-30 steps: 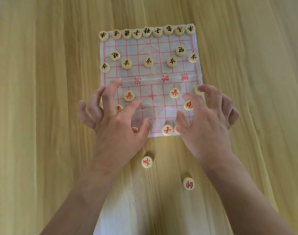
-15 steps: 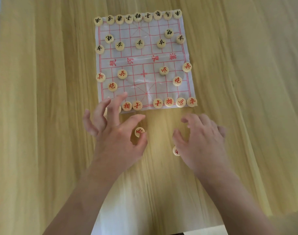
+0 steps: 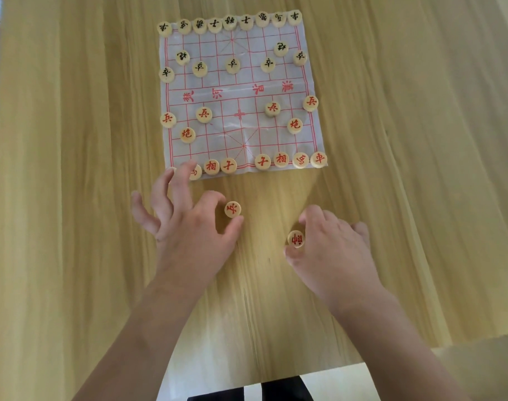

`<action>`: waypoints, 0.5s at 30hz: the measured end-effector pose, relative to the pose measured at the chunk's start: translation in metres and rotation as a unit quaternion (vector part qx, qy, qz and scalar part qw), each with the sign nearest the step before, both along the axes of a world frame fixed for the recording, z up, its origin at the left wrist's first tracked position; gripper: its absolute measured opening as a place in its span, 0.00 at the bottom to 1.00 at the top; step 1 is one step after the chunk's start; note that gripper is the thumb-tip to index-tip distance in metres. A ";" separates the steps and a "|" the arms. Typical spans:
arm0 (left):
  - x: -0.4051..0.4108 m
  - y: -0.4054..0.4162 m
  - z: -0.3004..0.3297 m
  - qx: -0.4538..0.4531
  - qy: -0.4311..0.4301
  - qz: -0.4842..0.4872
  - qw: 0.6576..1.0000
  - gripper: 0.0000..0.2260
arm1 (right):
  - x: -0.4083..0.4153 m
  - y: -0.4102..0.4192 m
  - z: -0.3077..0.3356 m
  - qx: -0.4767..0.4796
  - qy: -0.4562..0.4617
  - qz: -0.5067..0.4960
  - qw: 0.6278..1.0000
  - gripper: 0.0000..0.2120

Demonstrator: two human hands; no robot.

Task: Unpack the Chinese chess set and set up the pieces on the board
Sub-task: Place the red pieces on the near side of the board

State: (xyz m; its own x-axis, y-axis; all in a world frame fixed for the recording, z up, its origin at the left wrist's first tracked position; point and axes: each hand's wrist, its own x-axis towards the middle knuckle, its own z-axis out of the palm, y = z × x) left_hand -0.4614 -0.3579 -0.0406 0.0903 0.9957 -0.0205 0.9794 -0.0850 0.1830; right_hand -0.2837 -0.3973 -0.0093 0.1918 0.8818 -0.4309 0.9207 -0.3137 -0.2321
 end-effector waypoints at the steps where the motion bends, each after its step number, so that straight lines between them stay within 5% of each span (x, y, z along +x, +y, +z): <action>1: 0.000 -0.001 -0.001 0.001 -0.002 -0.002 1.000 0.12 | 0.000 -0.001 -0.001 0.009 0.000 0.004 1.000 0.09; 15: -0.008 0.008 -0.002 -0.008 -0.026 -0.039 0.999 0.08 | -0.007 0.013 -0.001 0.029 0.028 0.057 0.998 0.15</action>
